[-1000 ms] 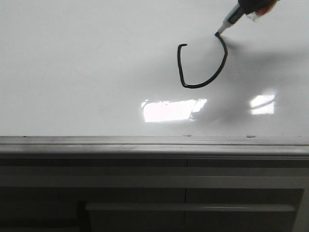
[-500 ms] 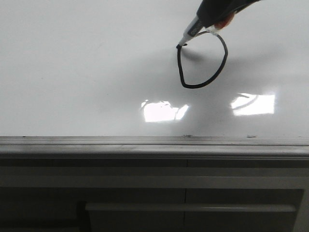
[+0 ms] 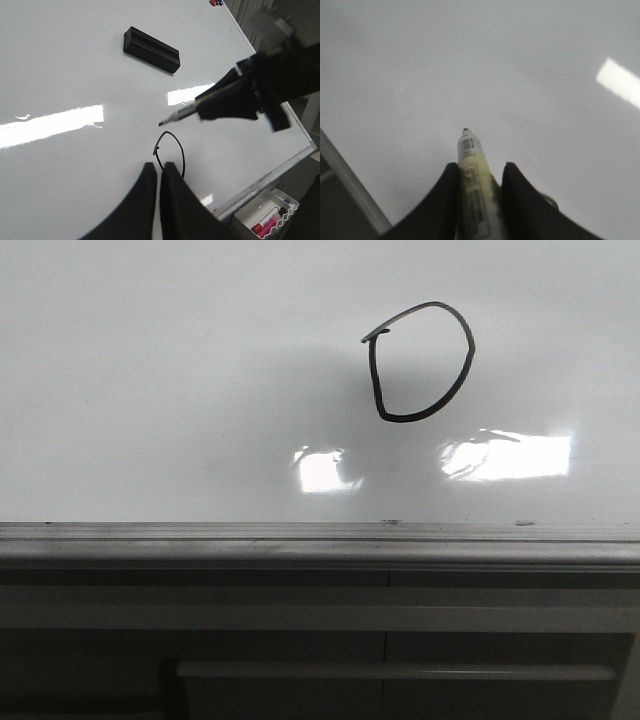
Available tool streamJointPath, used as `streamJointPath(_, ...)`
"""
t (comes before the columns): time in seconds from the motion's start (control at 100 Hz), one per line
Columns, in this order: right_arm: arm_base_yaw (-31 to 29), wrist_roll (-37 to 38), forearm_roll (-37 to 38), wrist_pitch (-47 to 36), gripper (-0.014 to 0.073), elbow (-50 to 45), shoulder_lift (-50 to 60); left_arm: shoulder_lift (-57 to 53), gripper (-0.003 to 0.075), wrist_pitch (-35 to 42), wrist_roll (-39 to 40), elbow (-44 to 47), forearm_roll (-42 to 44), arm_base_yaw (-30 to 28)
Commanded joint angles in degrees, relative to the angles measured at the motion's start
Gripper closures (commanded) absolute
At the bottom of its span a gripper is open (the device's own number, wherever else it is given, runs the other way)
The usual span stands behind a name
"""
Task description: Write number 0 on whiteboard
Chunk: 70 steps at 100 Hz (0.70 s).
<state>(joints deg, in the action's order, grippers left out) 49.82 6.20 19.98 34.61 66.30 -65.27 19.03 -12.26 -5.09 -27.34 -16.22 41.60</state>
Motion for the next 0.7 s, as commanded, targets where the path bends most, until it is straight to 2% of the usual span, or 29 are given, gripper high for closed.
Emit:
streamJointPath(0.0, 3.48, -0.91, 1.47, -1.71, 0.0641, 5.64, 3.26, 0.47, 0.0696, 3.35, 0.64, -1.86, -1.07, -0.02)
streamJointPath(0.05, 4.78, -0.91, 1.47, -0.63, 0.0641, 6.80, 3.68, 0.47, 0.0628, 1.42, 0.52, -2.73, -1.07, -0.02)
streamJointPath(0.13, 6.57, -0.91, 1.47, 0.78, 0.0641, 7.02, 3.68, 1.04, 0.0459, -4.41, -1.16, -5.52, -0.82, -0.02)
streamJointPath(0.17, 7.42, -1.01, 1.47, 1.73, 0.0641, 6.88, 3.46, 1.82, 0.0374, -8.89, -3.50, -7.62, -0.82, 0.09)
streamJointPath(0.24, 9.81, -2.46, 0.95, 4.05, 0.0642, 6.88, 2.25, 3.85, 0.0288, -17.31, -8.80, -11.74, -0.82, 0.09)
streamJointPath(0.37, 14.63, -9.90, -3.80, 5.98, 0.0643, 6.88, -1.04, 8.98, 0.0281, -31.35, -18.80, -19.31, -1.49, 0.09)
streamJointPath(0.49, 17.60, -12.38, -5.44, 5.97, 0.0643, 6.88, -4.22, 14.24, 0.0281, -40.62, -27.62, -25.32, -5.16, 0.09)
streamJointPath(0.55, 18.74, -12.78, -5.57, 5.73, 0.0643, 6.88, -5.48, 16.54, 0.0281, -42.72, -30.28, -27.00, -6.44, 0.09)
streamJointPath(0.69, 21.43, -12.78, -6.20, 4.46, 0.0644, 6.88, -6.36, 19.93, 0.0281, -43.13, -31.06, -28.76, -6.31, 0.09)
